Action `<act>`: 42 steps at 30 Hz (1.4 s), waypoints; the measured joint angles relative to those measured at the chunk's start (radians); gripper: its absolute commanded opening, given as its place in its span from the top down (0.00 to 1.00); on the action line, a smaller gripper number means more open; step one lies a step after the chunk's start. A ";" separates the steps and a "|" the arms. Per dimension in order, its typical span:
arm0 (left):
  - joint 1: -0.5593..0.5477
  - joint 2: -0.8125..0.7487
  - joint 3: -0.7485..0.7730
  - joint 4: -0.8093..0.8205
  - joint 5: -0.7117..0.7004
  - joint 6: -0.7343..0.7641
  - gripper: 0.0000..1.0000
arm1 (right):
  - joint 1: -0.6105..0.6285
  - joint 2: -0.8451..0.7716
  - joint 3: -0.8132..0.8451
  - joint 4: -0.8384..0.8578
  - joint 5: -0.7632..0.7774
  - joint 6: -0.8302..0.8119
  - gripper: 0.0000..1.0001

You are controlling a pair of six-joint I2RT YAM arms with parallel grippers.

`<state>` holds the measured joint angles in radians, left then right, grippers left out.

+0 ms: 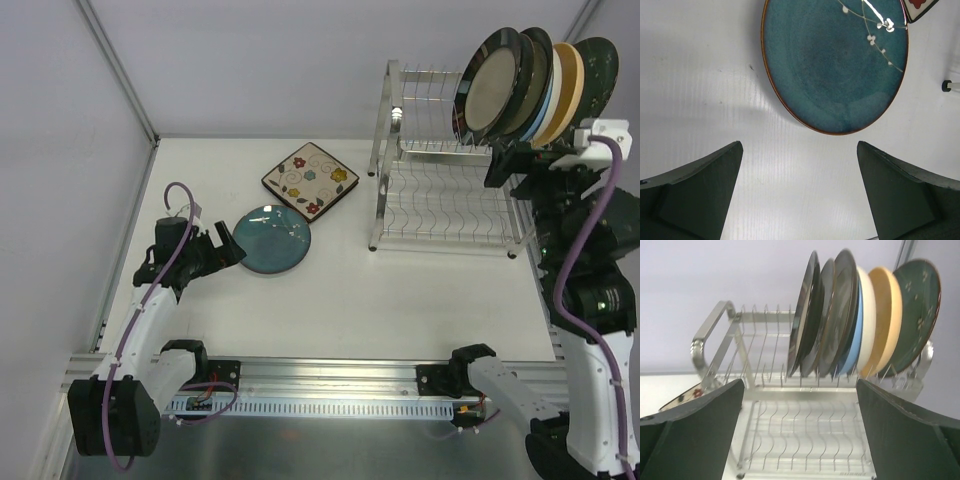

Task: Load the plates into the dish rack
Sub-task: Insert the plate into the dish rack, then grab a plate with the left arm

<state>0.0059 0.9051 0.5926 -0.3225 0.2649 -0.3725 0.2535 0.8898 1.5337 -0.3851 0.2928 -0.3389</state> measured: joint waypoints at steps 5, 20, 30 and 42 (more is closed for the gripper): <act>0.000 0.016 -0.007 0.010 0.006 -0.071 0.01 | 0.000 -0.159 -0.143 -0.059 -0.068 0.106 0.00; 0.000 0.046 -0.248 0.352 0.011 -0.336 0.02 | 0.000 -0.437 -0.714 -0.163 -0.459 0.406 0.00; 0.000 0.244 -0.302 0.649 0.030 -0.439 0.14 | 0.000 -0.472 -0.848 -0.098 -0.558 0.499 0.00; -0.002 0.509 -0.272 0.962 0.075 -0.533 0.32 | 0.000 -0.472 -0.884 -0.064 -0.586 0.529 0.00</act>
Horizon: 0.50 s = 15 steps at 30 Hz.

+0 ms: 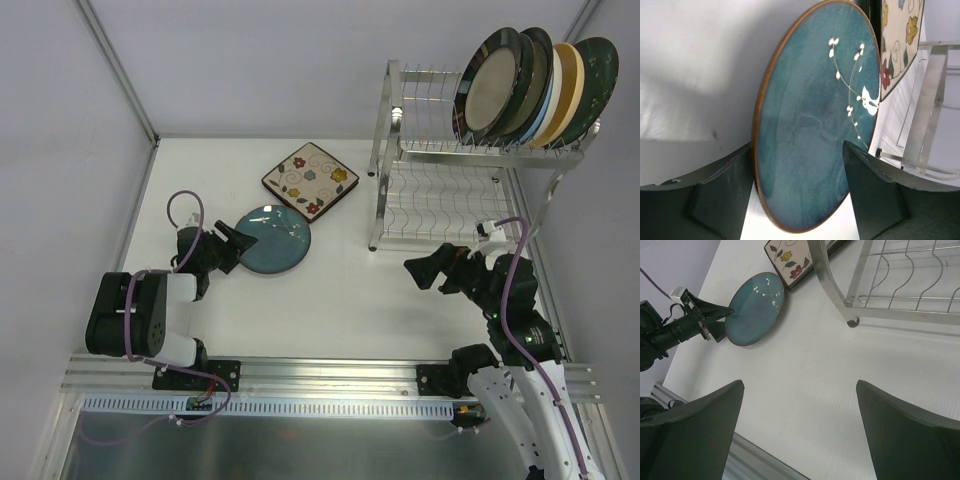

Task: Load the plates into the dish rack
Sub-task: Grab a plate with the left arm

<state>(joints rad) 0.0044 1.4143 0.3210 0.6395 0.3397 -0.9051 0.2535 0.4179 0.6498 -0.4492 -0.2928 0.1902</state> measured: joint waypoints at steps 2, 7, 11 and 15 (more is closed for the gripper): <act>-0.012 0.037 0.011 0.035 0.002 -0.005 0.39 | 0.000 0.000 0.000 0.000 0.000 0.001 0.01; -0.018 0.092 0.013 0.089 0.015 -0.020 0.60 | 0.000 0.000 0.000 0.000 0.000 0.001 0.00; -0.021 0.121 0.006 0.086 0.027 -0.027 0.83 | 0.000 0.006 0.000 0.000 0.000 0.001 0.00; -0.025 0.114 -0.010 0.090 0.051 -0.043 1.00 | 0.003 0.024 0.000 0.001 -0.001 0.004 0.01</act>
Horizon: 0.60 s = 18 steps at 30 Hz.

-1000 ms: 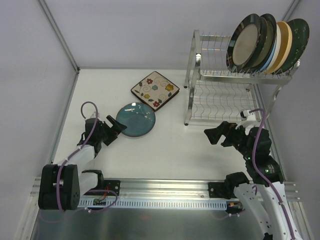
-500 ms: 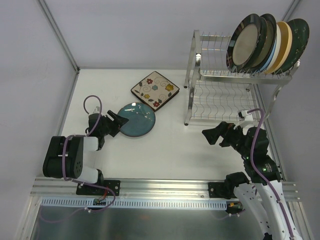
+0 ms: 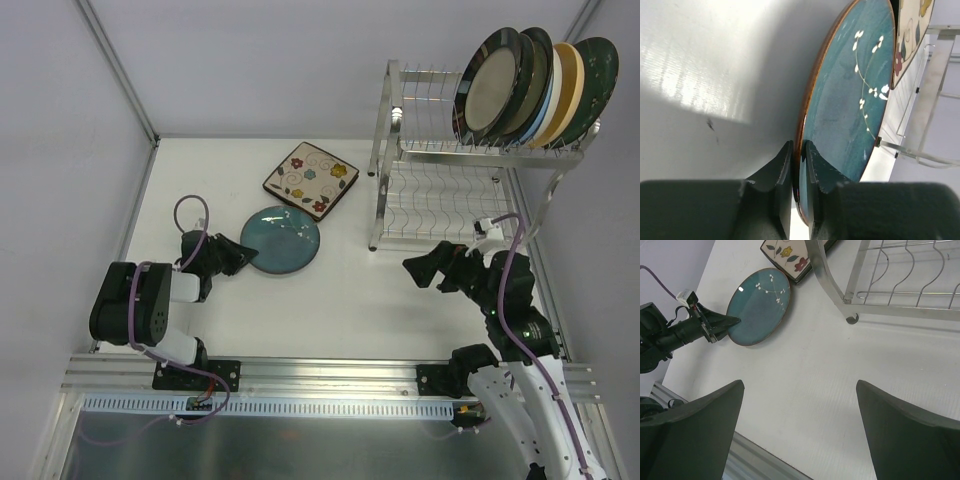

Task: Load the plates into the dish rack
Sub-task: Grab a plate with the left arm

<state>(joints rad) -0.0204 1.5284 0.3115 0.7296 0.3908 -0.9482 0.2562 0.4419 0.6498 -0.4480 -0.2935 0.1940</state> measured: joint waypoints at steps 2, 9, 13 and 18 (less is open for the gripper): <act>-0.001 -0.022 -0.005 -0.001 0.005 -0.003 1.00 | 0.002 0.010 0.000 0.004 0.000 0.002 0.00; -0.006 -0.134 -0.042 -0.063 0.030 0.002 1.00 | 0.028 0.045 -0.017 0.047 -0.011 0.036 0.01; -0.006 -0.245 -0.055 -0.165 0.045 0.032 1.00 | 0.059 0.070 -0.032 0.069 -0.010 0.060 0.01; -0.006 -0.412 -0.061 -0.334 0.058 0.089 1.00 | 0.114 0.111 -0.047 0.099 -0.002 0.093 0.01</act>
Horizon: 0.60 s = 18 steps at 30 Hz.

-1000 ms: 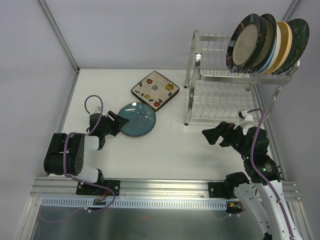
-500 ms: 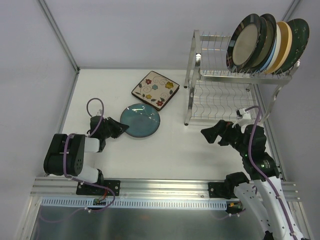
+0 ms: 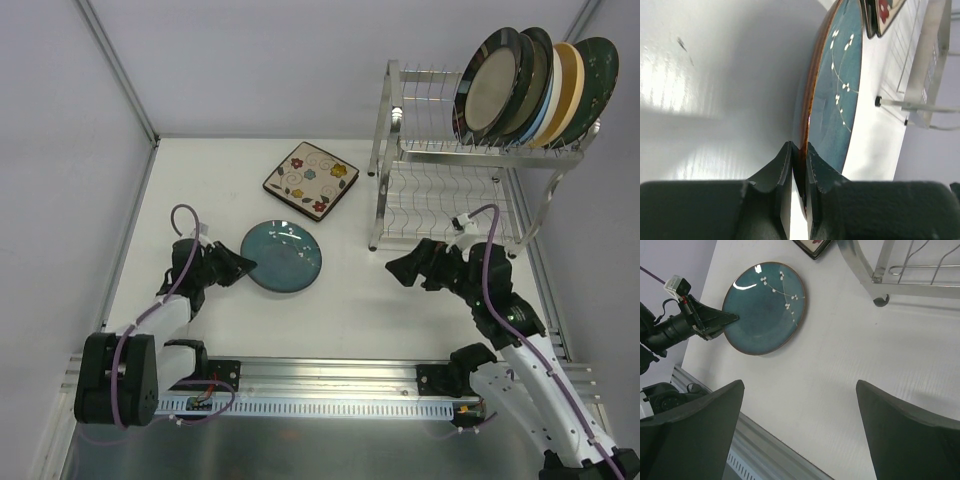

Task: Load the plates into the dish rack
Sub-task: Grab a plate with the left arm, then pass the plate from the left arm to the right

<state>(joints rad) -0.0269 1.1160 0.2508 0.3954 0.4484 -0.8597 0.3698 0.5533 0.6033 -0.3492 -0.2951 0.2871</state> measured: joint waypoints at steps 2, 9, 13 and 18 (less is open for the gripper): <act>0.000 -0.058 0.000 -0.059 0.013 0.020 1.00 | 0.028 0.015 -0.006 0.020 0.005 0.012 0.01; 0.000 -0.188 0.016 -0.175 0.119 0.048 1.00 | 0.117 0.068 -0.039 0.098 0.029 0.066 0.01; -0.001 -0.241 0.042 -0.196 0.202 0.043 1.00 | 0.145 0.100 -0.048 0.142 0.038 0.098 0.01; -0.007 -0.312 0.078 -0.200 0.287 0.036 1.00 | 0.182 0.152 -0.048 0.208 0.044 0.121 0.01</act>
<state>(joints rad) -0.0341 0.8036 0.3290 0.1959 0.7353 -0.8234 0.5518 0.7052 0.5552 -0.1417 -0.2508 0.4084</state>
